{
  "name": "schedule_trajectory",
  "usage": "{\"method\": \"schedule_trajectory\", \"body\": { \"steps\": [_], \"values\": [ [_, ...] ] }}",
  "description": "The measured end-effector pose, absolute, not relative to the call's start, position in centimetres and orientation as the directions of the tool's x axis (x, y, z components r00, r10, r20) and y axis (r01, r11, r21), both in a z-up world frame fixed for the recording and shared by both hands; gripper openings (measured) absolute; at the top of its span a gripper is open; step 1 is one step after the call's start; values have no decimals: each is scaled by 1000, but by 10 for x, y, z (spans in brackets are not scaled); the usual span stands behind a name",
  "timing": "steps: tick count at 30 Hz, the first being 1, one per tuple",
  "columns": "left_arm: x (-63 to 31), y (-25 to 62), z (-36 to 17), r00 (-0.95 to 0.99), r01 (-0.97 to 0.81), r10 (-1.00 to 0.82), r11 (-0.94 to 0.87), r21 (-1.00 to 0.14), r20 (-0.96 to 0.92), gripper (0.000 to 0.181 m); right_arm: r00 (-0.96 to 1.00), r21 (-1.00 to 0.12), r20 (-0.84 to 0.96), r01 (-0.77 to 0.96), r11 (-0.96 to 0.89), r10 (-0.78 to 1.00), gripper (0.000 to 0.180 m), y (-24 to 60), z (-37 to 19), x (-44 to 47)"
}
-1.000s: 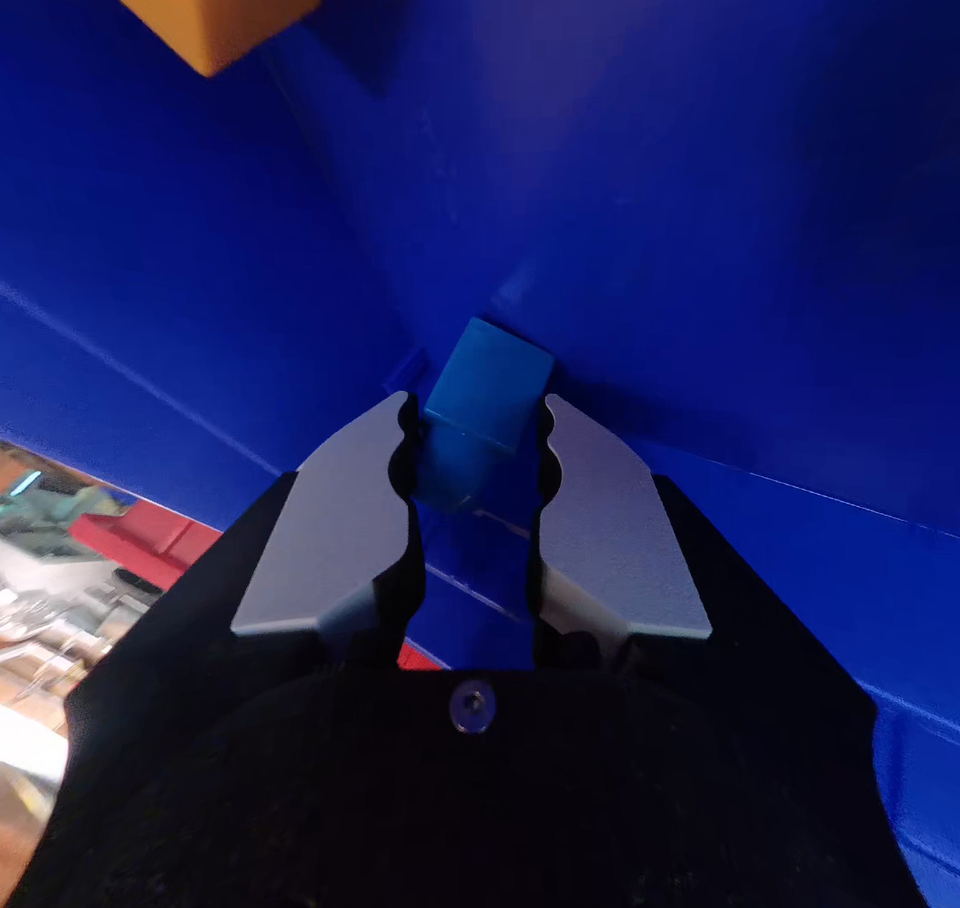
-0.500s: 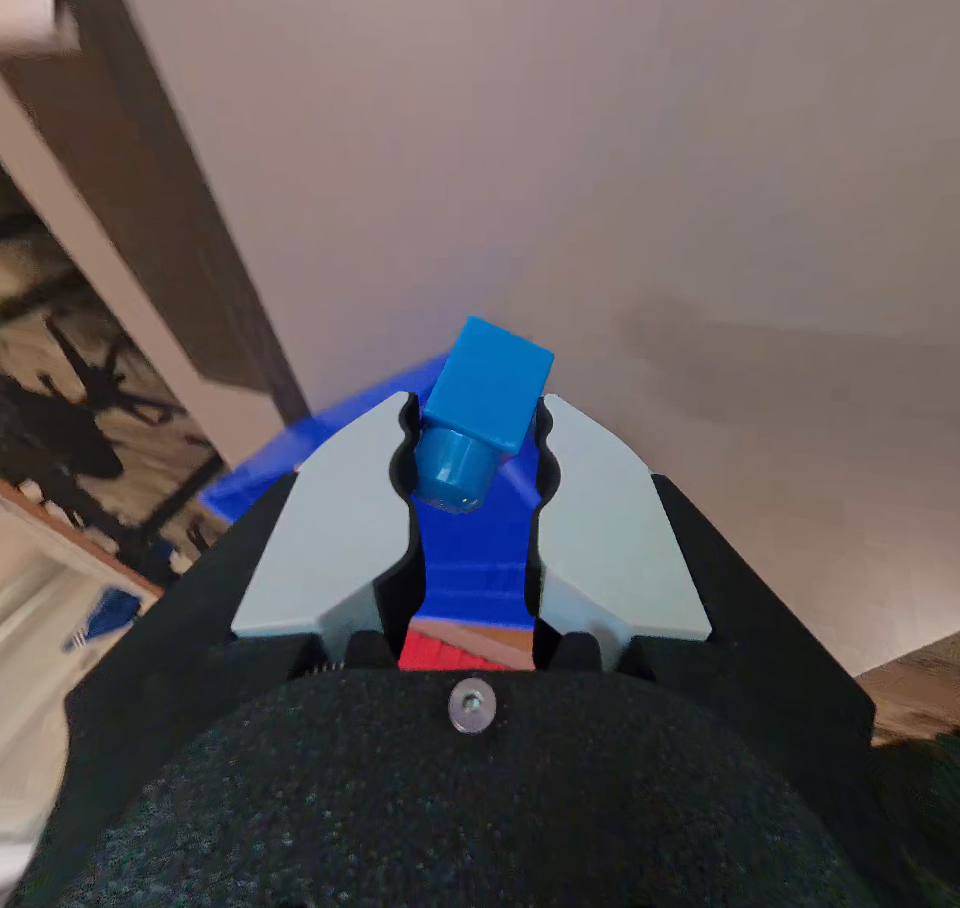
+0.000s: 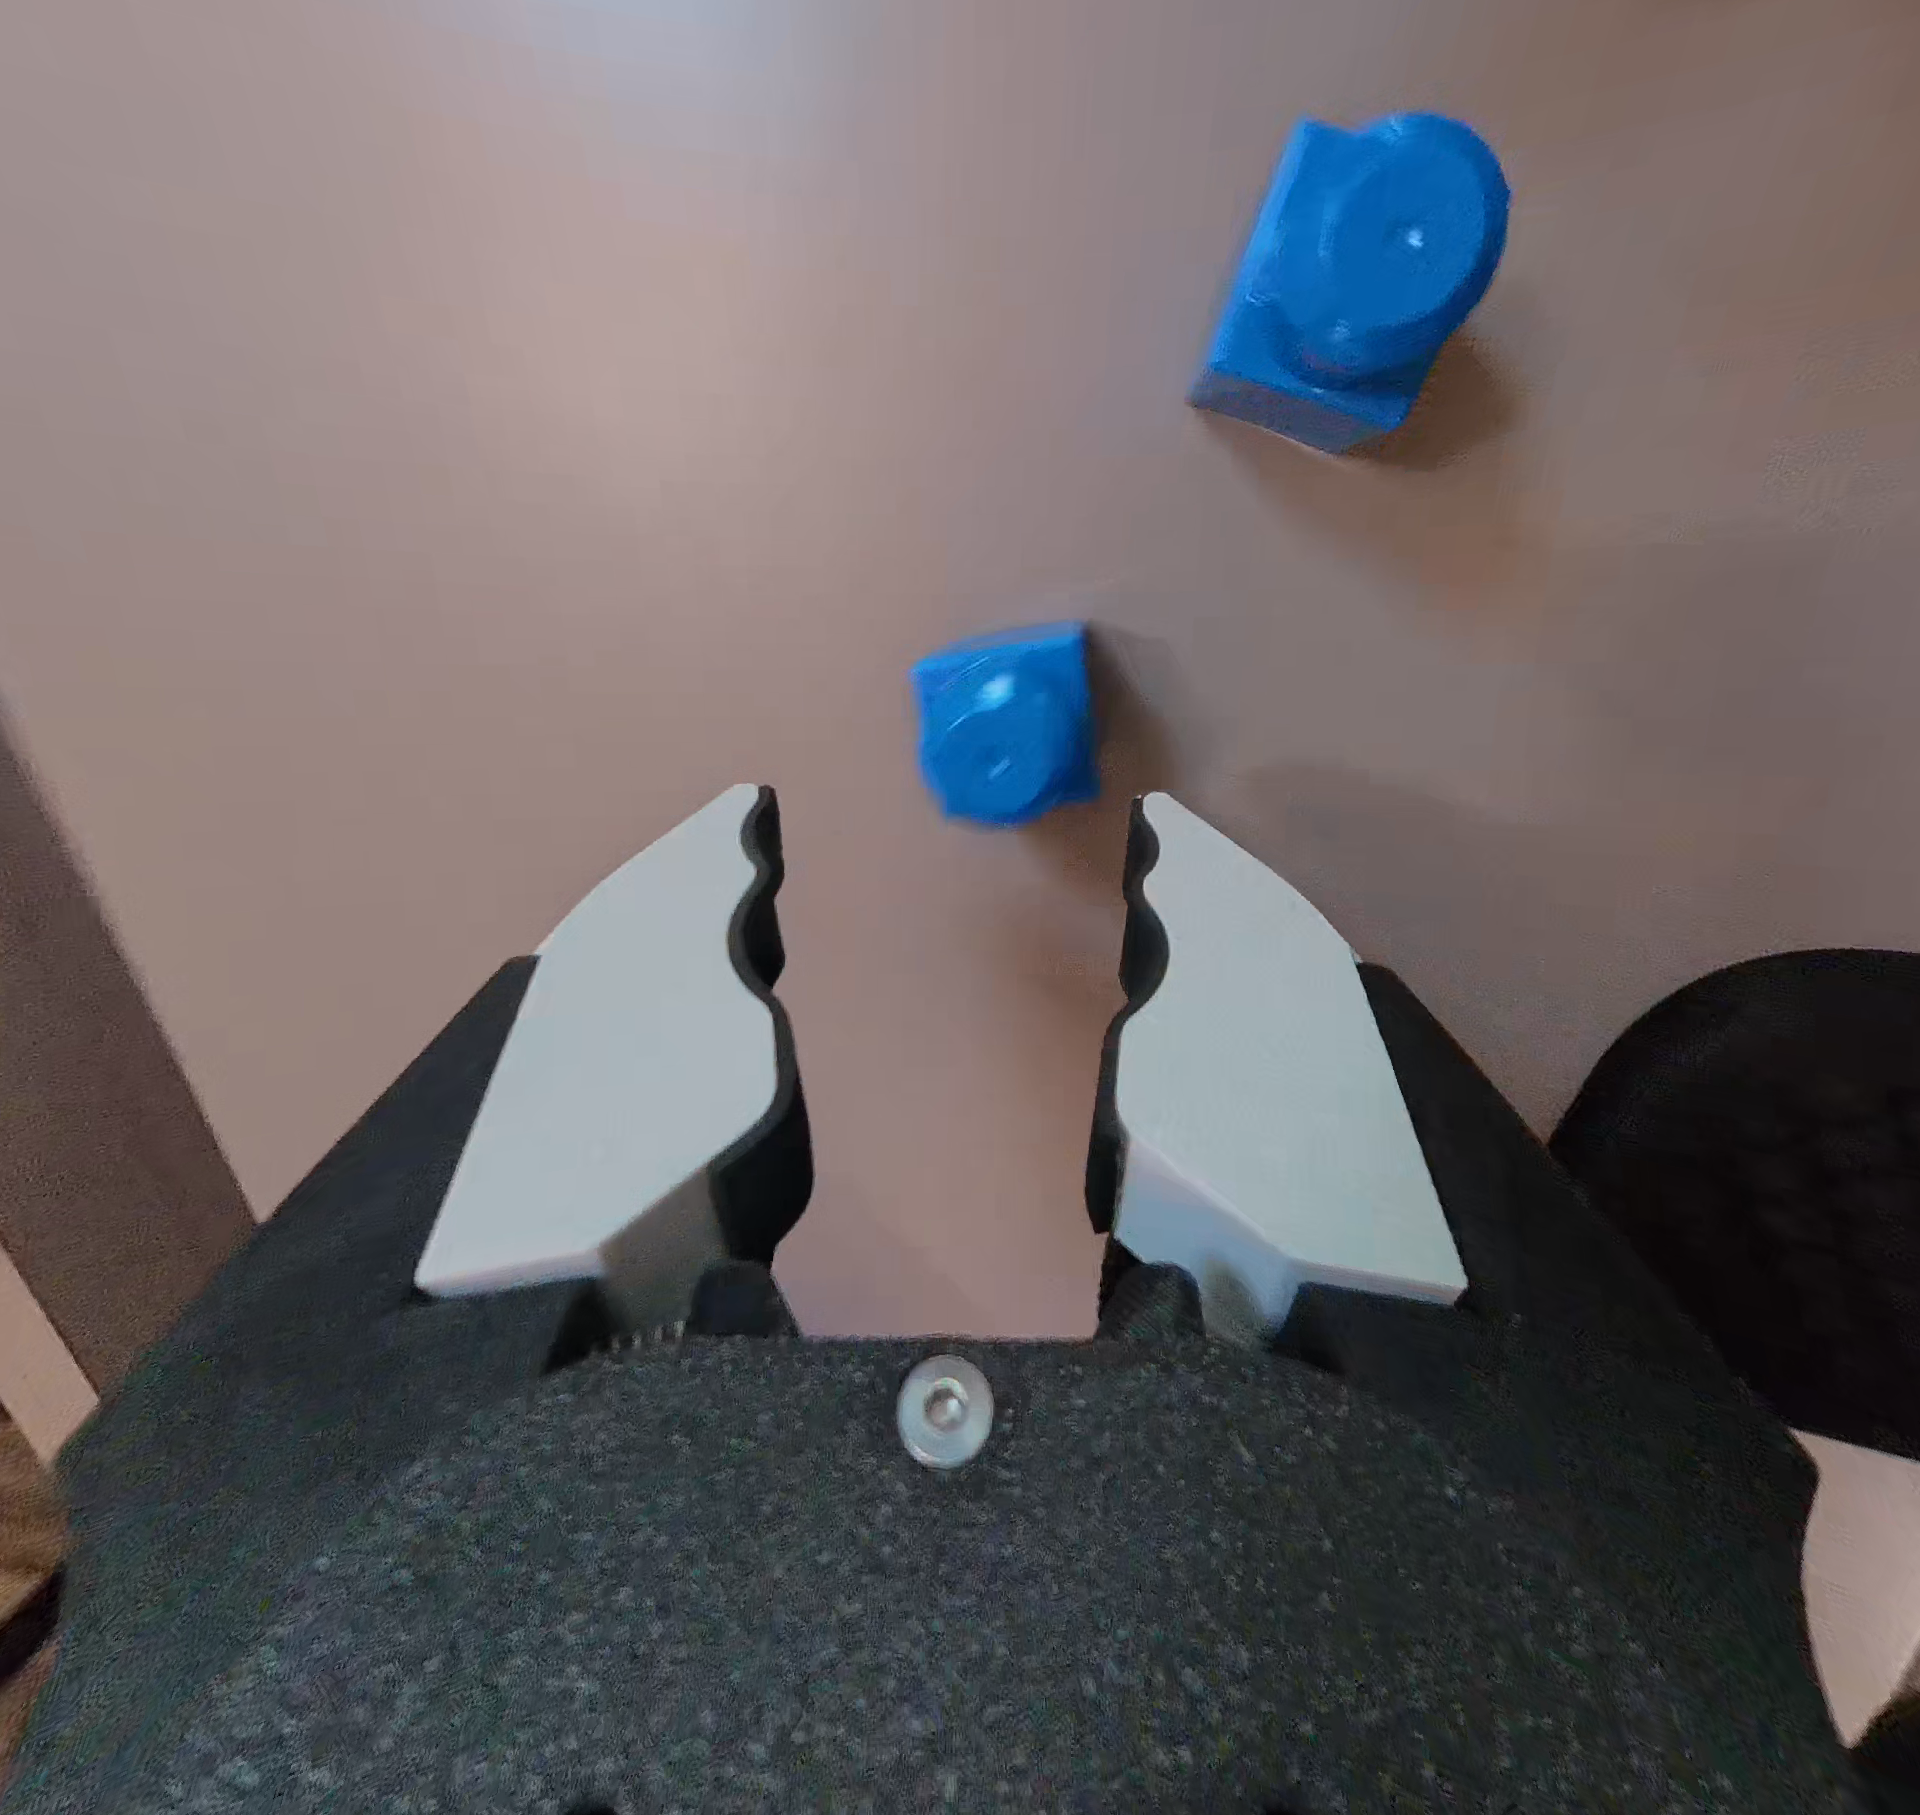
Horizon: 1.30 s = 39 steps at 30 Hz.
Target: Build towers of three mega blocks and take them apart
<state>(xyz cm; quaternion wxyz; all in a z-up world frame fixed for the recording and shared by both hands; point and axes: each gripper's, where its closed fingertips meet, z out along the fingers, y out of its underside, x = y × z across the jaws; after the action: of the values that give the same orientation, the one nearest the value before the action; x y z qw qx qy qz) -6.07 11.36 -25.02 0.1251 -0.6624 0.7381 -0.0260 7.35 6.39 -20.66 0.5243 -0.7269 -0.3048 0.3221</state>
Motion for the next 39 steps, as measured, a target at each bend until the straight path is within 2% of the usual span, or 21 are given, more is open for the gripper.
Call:
{"method": "schedule_trajectory", "body": {
  "steps": [3,6,8,10,12,14,16,19,22,28,33,36,39],
  "values": [
    [-84,162,-184,160,-879,-962,-36,-476,-222,60,598,-960,-140,113,-256,789,38,61,-206,71],
    [-153,253,-100,543,-633,-763,-98,-768,-351,58,583,-960,-145,113,-257,799,38,58,-205,67],
    [-228,304,-64,771,-440,-551,-98,-893,-319,50,569,-958,-154,114,-263,807,38,56,-206,65],
    [-305,339,-67,917,-251,-363,-194,-948,-168,48,561,-957,-158,117,-267,812,38,55,-207,63],
    [-358,361,-99,975,-49,-222,-322,-946,25,50,556,-956,-160,120,-269,816,38,54,-208,61],
    [-384,373,-136,984,44,-141,-409,-912,111,50,554,-954,-161,125,-273,817,38,54,-209,60],
    [-399,382,-170,995,-52,-100,-484,-874,-3,49,557,-951,-164,131,-281,814,38,55,-212,60],
    [-413,390,-219,959,-276,-135,-646,-712,-250,55,561,-944,-183,129,-304,807,38,57,-217,62],
    [-412,396,-247,944,-320,-194,-733,-600,-266,62,564,-940,-195,127,-317,803,38,59,-219,63],
    [-406,413,-276,942,-333,-240,-772,-541,-236,71,561,-933,-226,111,-343,796,38,62,-221,64],
    [-405,414,-286,941,-334,-234,-766,-550,-246,68,563,-931,-248,87,-355,788,38,64,-220,67],
    [-407,406,-277,936,-346,-243,-766,-542,-255,68,562,-932,-246,87,-352,790,38,64,-219,67],
    [-403,400,-238,954,-301,-216,-711,-635,-209,67,561,-939,-224,96,-331,797,38,62,-216,67]
  ]
}}
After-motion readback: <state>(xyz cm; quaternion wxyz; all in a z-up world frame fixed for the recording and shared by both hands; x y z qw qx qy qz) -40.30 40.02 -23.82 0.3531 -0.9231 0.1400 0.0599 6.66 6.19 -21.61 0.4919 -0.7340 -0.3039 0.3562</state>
